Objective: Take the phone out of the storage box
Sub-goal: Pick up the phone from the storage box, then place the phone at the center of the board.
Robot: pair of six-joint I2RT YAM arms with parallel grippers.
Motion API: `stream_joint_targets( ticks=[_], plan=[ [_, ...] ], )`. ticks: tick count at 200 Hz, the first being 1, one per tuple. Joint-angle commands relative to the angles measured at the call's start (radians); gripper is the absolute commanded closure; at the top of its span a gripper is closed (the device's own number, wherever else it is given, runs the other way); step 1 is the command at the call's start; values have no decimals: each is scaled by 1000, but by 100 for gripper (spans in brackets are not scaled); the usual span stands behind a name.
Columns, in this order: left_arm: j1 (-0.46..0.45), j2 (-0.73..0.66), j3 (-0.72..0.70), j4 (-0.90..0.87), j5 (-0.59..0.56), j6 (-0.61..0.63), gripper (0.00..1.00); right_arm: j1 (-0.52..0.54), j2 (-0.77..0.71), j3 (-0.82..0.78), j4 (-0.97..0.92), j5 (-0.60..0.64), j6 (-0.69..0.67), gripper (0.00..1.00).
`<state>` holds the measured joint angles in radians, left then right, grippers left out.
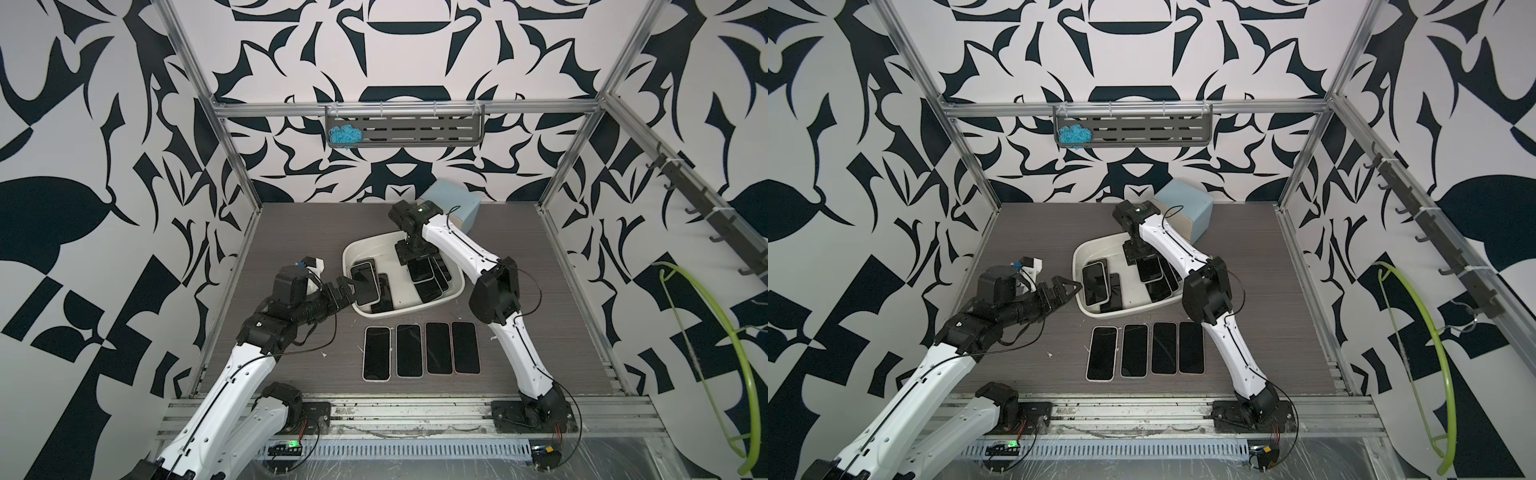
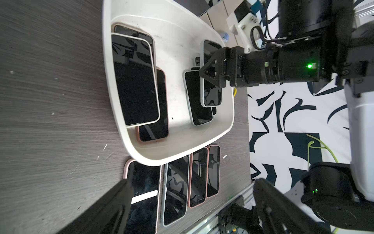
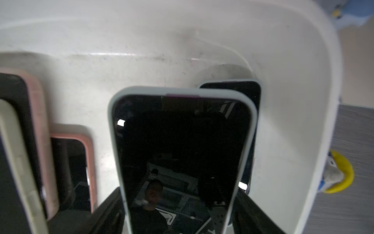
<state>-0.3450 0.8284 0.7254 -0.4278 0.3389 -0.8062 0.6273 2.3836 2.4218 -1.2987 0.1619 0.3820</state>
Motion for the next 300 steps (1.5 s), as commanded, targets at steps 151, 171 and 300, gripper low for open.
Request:
stream_joint_targets(
  ticks=[151,171,300],
  plan=[
    [-13,195,-5,221,120,-2,0,-219,-1012,-1322,79,-60,178,44],
    [-14,177,-15,207,117,-2,0,-219,-1019,-1412,105,-74,188,44],
    [-12,88,-20,98,77,36,0,-219,-811,-1472,187,-87,168,42]
  ],
)
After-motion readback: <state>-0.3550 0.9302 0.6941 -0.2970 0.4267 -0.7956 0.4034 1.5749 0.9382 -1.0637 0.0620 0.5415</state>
